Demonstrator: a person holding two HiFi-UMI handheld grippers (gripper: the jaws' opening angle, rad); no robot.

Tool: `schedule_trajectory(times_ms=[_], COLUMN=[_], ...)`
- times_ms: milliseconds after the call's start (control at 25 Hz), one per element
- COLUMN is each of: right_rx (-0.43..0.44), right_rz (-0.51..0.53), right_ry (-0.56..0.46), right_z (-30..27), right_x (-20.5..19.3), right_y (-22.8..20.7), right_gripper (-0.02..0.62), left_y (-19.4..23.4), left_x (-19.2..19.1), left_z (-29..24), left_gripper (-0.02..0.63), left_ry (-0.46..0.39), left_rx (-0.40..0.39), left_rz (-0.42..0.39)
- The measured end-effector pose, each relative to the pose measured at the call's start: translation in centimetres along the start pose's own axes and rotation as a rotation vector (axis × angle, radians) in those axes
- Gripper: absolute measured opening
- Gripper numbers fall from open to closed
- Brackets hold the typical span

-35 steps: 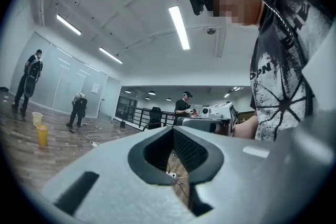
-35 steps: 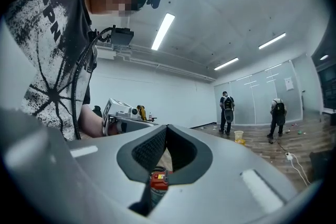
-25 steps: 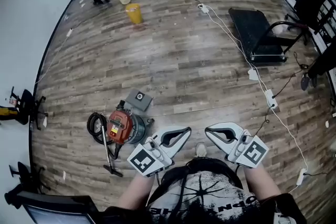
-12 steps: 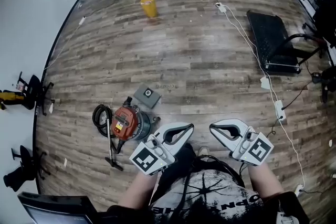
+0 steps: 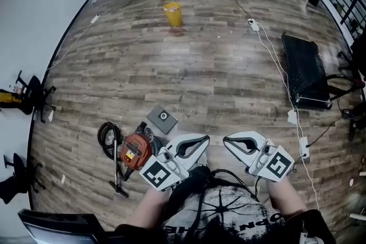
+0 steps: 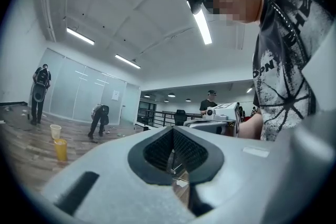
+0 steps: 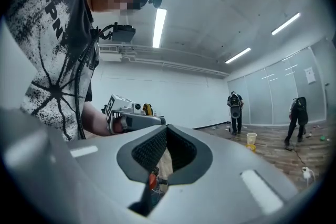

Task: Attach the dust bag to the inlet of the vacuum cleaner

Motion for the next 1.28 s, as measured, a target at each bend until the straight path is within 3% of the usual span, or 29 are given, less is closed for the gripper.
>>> schedule_trajectory(times_ms=[320, 720, 960, 1280], right_rx=[0.006, 0.027, 0.141, 0.311], right_rz=[0.04, 0.019, -0.007, -0.054], right_ry=[-0.019, -0.023, -0.046, -0.056], right_z=[-7.3, -9.6, -10.8, -11.8], right_x=[0.6, -0.3, -2.2, -4.3], right_y=[-9.6, -17.8, -26.7, -37.5], right_gripper=[0.006, 0.006, 0.006, 0.006], left_y=[11.0, 18.3, 23.8, 30.2], left_x=[1.2, 1.3, 1.3, 1.3], left_z=[-2.0, -6.2, -11.5, -18.0], left_gripper=[0.0, 0.0, 0.0, 0.0], left_ry=[0.0, -0.004, -0.059, -0.036], left_rx=[0.0, 0.04, 0.162, 0.368], left_rz=[-0.019, -0.011, -0.011, 0.001])
Point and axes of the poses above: the fingertips, and each gripper's own axes: z backward along the fingers, y to its left, x out of its top, the point moved 5 cm from there along z, backward along the fingers, and after that the axes turned 6 degrees about x, right-handed, at the moved point
